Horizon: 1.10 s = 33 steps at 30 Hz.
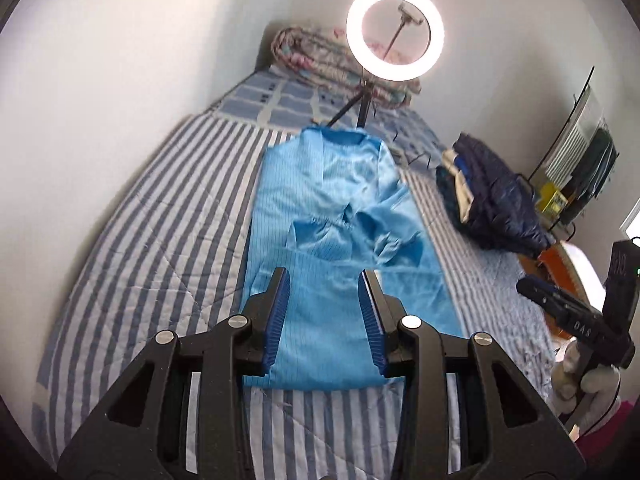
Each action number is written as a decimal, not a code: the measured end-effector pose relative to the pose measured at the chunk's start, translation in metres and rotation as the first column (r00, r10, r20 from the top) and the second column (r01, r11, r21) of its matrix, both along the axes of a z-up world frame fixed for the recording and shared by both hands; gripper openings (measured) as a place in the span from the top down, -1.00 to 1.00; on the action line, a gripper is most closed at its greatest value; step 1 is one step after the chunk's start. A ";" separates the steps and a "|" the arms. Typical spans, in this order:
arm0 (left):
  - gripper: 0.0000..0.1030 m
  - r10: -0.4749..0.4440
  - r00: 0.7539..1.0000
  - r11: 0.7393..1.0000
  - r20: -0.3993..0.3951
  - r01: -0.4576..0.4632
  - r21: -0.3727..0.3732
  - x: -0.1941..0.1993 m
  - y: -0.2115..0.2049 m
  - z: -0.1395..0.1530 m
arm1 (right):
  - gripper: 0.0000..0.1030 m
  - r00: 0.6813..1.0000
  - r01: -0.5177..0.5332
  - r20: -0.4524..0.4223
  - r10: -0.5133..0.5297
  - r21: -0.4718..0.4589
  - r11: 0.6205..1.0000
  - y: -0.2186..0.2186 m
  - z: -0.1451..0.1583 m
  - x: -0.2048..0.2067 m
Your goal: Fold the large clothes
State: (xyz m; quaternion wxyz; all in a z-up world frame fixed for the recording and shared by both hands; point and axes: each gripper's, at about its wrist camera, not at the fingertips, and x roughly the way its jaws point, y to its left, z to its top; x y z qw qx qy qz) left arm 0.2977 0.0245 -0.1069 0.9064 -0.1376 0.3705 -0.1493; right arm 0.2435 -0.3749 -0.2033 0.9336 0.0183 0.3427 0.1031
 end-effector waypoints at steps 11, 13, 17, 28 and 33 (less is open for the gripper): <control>0.28 -0.006 0.994 1.000 0.108 0.007 -0.005 -0.052 0.018 0.088 | -0.26 0.995 -0.003 0.101 0.013 -0.096 0.995 0.019 0.094 -0.070; 0.28 -0.005 0.992 1.000 0.123 0.004 0.009 -0.056 0.019 0.101 | -0.25 0.993 -0.016 0.112 0.028 -0.113 0.993 0.019 0.107 -0.075; 0.28 -0.002 0.988 0.999 0.152 -0.005 0.048 -0.056 0.016 0.129 | -0.25 0.989 -0.031 0.141 0.051 -0.145 0.989 0.015 0.129 -0.078; 0.12 -0.048 0.989 0.997 0.141 0.039 0.064 0.006 -0.004 0.167 | -0.25 0.985 -0.039 0.163 0.060 -0.134 0.990 -0.019 0.143 -0.025; 0.11 -0.077 0.995 0.997 0.059 0.075 0.037 0.082 -0.015 0.144 | -0.25 0.990 -0.066 0.116 0.081 -0.128 0.990 -0.029 0.128 0.034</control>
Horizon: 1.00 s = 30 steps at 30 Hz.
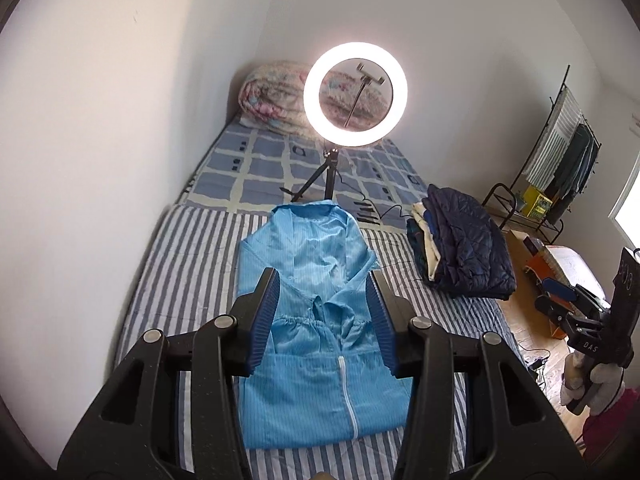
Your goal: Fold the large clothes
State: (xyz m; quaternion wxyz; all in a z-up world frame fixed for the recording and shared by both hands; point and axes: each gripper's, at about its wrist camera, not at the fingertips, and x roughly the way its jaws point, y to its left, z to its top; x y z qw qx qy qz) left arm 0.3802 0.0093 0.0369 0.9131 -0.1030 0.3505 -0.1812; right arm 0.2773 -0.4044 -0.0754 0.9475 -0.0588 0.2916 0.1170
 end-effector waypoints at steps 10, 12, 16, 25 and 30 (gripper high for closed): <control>-0.05 -0.025 0.979 0.996 -0.200 0.007 -0.094 0.183 -0.020 -0.108 | -0.26 0.984 -0.025 -0.171 0.042 0.099 0.995 -0.017 -0.073 0.182; -0.05 -0.031 0.974 0.996 -0.227 0.010 -0.093 0.217 -0.025 -0.135 | -0.26 0.979 -0.010 -0.204 0.031 0.104 0.994 -0.019 -0.093 0.218; -0.05 -0.029 0.954 0.992 -0.299 -0.008 -0.124 0.270 -0.028 -0.185 | -0.26 0.968 0.014 -0.251 0.017 0.123 0.992 -0.025 -0.131 0.277; -0.06 -0.037 0.922 0.994 -0.387 -0.006 -0.109 0.365 -0.045 -0.250 | -0.26 0.953 0.010 -0.298 0.052 0.203 0.979 -0.024 -0.176 0.380; -0.06 -0.060 0.888 0.992 -0.455 0.002 -0.128 0.400 -0.056 -0.286 | -0.26 0.940 0.006 -0.329 0.088 0.274 0.962 -0.021 -0.195 0.417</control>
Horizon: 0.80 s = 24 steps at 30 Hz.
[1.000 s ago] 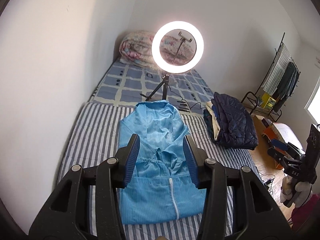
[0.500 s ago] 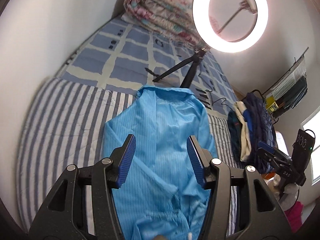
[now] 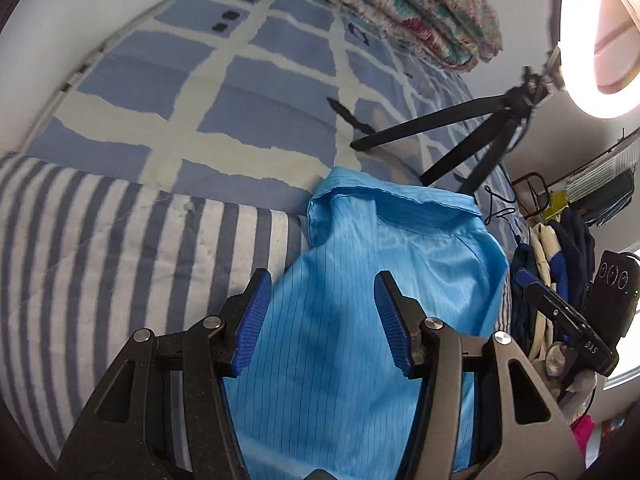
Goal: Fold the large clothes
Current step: 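Grasp the jacket collar with the left tool while the right tool grasps it too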
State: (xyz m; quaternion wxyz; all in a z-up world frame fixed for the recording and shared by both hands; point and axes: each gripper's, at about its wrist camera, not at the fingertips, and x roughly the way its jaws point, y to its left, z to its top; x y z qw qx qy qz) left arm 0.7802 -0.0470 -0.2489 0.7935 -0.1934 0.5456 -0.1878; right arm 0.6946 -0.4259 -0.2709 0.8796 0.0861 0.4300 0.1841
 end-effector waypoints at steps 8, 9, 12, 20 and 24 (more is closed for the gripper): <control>0.18 -0.068 0.998 0.998 0.017 0.068 0.004 0.021 -0.030 -0.013 | 0.02 0.994 -0.021 -0.105 0.024 0.023 1.000 0.016 -0.034 0.046; 0.32 -0.065 0.998 0.998 0.022 0.064 0.013 0.021 -0.031 -0.012 | 0.14 0.993 -0.013 -0.117 0.016 0.026 1.000 0.018 -0.037 0.050; 0.83 -0.047 0.998 0.998 0.038 0.045 0.041 0.021 -0.035 -0.015 | 0.40 0.991 -0.004 -0.133 0.009 0.035 0.999 0.026 -0.044 0.057; 0.93 -0.028 0.983 1.000 0.179 0.029 -0.006 -0.010 -0.027 0.026 | 0.95 1.000 -0.021 0.020 0.021 -0.015 1.000 0.046 -0.010 0.033; 0.93 -0.038 0.972 0.999 0.230 0.041 -0.008 -0.030 -0.023 0.054 | 0.96 0.995 -0.037 0.095 0.037 -0.010 0.999 0.046 0.017 0.006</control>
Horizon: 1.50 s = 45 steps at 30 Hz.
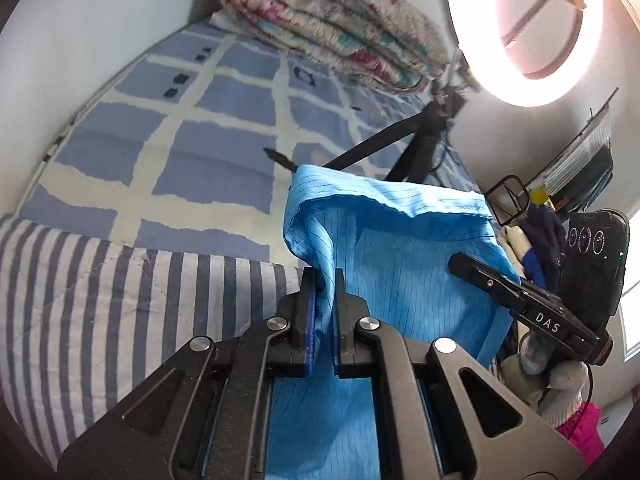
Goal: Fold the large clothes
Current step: 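Grasp the jacket collar with the left tool while the right tool grasps it too, then lift the collar and fold it over toward the hem with both tools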
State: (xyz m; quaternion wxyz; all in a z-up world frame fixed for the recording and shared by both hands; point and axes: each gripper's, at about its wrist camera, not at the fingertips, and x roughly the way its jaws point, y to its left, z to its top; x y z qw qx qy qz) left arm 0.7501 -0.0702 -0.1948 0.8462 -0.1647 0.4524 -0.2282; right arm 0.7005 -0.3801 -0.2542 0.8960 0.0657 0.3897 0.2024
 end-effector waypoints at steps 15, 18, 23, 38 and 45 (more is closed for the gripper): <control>0.95 -0.037 0.993 0.999 0.112 0.037 0.008 -0.150 0.016 0.074 | 0.99 0.994 -0.085 0.073 0.085 0.003 0.996 0.013 0.061 -0.143; 0.95 -0.054 0.992 0.998 0.112 0.050 0.036 -0.185 0.017 0.085 | 0.98 0.993 -0.092 0.070 0.092 -0.006 0.996 0.015 0.066 -0.186; 0.95 -0.048 0.992 0.998 0.112 0.044 0.043 -0.255 0.024 0.088 | 0.99 0.996 -0.083 0.044 0.082 0.019 0.996 0.019 0.061 -0.257; 0.95 -0.011 1.000 1.000 0.020 0.011 0.029 -0.410 0.042 0.013 | 0.99 0.991 -0.125 -0.062 0.121 -0.073 0.989 0.048 -0.013 -0.421; 0.95 -0.018 1.000 0.997 -0.006 0.018 0.069 -0.447 0.047 -0.005 | 0.88 0.987 -0.140 -0.096 0.129 -0.118 0.983 0.051 -0.028 -0.449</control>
